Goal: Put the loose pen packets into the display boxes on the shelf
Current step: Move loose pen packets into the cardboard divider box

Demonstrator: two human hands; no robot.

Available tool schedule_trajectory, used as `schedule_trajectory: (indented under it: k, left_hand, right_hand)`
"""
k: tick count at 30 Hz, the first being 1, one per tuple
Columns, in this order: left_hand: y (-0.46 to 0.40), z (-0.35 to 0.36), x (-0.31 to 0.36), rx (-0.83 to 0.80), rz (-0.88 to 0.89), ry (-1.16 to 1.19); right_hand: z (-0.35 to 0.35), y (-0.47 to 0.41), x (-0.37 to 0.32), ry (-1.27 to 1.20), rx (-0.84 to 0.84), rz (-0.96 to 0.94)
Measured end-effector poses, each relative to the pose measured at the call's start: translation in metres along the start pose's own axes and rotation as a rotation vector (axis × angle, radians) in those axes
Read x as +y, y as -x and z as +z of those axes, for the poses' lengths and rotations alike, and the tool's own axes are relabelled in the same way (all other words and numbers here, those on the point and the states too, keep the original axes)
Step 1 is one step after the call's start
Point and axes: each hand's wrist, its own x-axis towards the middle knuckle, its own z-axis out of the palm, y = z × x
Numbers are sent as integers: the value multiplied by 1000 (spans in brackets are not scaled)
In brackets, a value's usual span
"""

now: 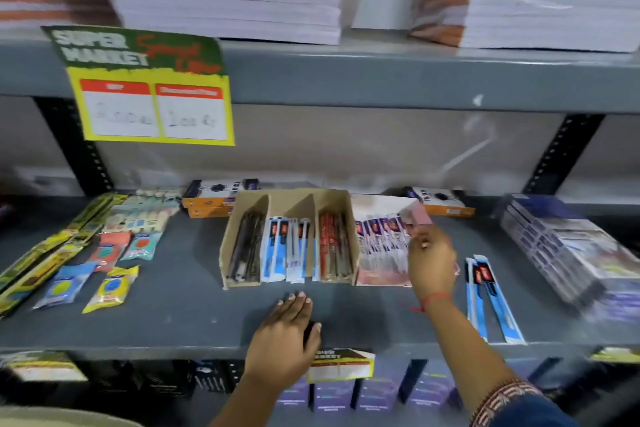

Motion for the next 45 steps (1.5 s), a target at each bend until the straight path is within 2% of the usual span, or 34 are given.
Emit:
schedule_trajectory:
  k: [6,8,11,16,19,21,25,29,34,45]
  left_hand:
    - [-21,16,59,-65,104,22]
    - [-27,19,79,-80,101,36]
    - [-38,23,101,-50,150,7]
    - [-45,34,106,-5,127,-16]
    - [-45,34,105,-15,115,1]
    - [-46,34,106,-28,113,14]
    - [-46,24,110,-93,77,58]
    - [-44,27,108,-63,62,44]
    - [-44,25,110,-55,73,30]
    - [-39,21,84,-111,180,44]
  right_hand:
    - [-71,-31,81,344,48,200]
    - [-83,-38,98,420,-54,300]
    - [-85,-47,113,516,-275,323]
    - [-86,-63,116,458,-421,354]
    - [-92,-71,113,378,-460,455]
    - [-97,-74,108,237,-484,509]
    - [-110,-70,101,-547,-501,691]
    - [-122,-48,77,-886,-620,667]
    - [-125,-29,64,-973,-645,643]
    - [-102,-6,32,-885,-555,633]
